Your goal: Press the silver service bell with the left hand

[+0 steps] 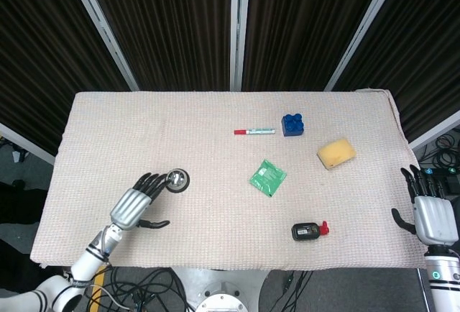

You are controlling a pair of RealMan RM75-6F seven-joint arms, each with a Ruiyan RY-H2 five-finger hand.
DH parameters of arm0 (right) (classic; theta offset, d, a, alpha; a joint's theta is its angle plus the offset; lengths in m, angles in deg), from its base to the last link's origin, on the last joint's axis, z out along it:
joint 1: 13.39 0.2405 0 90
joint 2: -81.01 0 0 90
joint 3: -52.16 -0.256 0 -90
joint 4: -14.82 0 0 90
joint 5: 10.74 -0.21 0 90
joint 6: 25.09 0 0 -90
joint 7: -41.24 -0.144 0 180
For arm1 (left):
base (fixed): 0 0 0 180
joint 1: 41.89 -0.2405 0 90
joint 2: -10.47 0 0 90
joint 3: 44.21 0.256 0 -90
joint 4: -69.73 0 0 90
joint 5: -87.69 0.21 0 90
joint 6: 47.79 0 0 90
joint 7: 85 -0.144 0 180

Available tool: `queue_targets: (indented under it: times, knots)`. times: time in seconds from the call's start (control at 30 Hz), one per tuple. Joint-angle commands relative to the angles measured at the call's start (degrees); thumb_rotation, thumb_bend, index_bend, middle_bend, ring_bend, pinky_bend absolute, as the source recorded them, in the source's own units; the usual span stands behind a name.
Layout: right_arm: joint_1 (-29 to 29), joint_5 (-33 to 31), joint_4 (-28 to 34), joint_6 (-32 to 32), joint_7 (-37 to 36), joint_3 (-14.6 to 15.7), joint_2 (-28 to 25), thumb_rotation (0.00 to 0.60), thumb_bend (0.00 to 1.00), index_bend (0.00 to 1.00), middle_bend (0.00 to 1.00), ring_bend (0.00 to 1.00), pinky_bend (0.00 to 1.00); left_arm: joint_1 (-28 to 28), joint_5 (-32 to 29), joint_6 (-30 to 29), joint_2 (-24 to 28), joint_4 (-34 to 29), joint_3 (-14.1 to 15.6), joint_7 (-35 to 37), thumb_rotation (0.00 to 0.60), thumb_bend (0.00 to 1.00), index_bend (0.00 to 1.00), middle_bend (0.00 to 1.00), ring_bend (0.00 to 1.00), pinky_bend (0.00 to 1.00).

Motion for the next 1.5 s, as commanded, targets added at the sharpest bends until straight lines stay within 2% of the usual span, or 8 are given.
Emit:
queue_targets:
  times: [0.03, 0.57, 0.73, 1.1, 1.33, 1.5]
  knots:
    - [0.0, 0.1, -0.1, 0.0, -0.1, 0.1, 0.0, 0.6, 0.22, 0.0, 0.0, 0.0, 0.0, 2.3, 1.4, 0.5, -3.8, 4.3, 0.4, 3.0, 0.0, 0.0, 0.0, 0.0, 0.0, 0.0]
    - [0.1, -0.3, -0.9, -0.6, -1.2, 0.0, -0.1, 0.6, 0.22, 0.0, 0.0, 0.0, 0.0, 6.9, -0.4, 4.1, -7.5, 10.7, -0.1, 5.3, 0.0, 0.0, 0.0, 0.0, 0.0, 0.0]
    - [0.1, -0.5, -1.4, -1.0, -1.6, 0.0, -0.1, 0.6, 0.22, 0.0, 0.0, 0.0, 0.0, 7.0, -0.9, 5.3, -7.9, 11.7, 1.1, 5.3, 0.0, 0.0, 0.0, 0.0, 0.0, 0.0]
    - [0.2, -0.2, -1.2, -1.0, -1.4, 0.1, -0.1, 0.6, 0.22, 0.0, 0.0, 0.0, 0.0, 8.2, -1.6, 2.0, -8.1, 12.1, -0.7, 5.9, 0.0, 0.0, 0.0, 0.0, 0.0, 0.0]
    - [0.2, -0.6, -1.2, -1.3, -1.3, 0.0, 0.0, 0.6, 0.22, 0.0, 0.0, 0.0, 0.0, 8.1, -3.1, 7.5, -9.2, 15.1, 1.8, 6.7, 0.0, 0.0, 0.0, 0.0, 0.0, 0.0]
    - [0.2, -0.5, -1.3, -1.2, -1.5, 0.0, -0.1, 0.6, 0.22, 0.0, 0.0, 0.0, 0.0, 8.7, -3.1, 6.4, -9.6, 15.7, 1.2, 6.9, 0.0, 0.0, 0.0, 0.0, 0.0, 0.0]
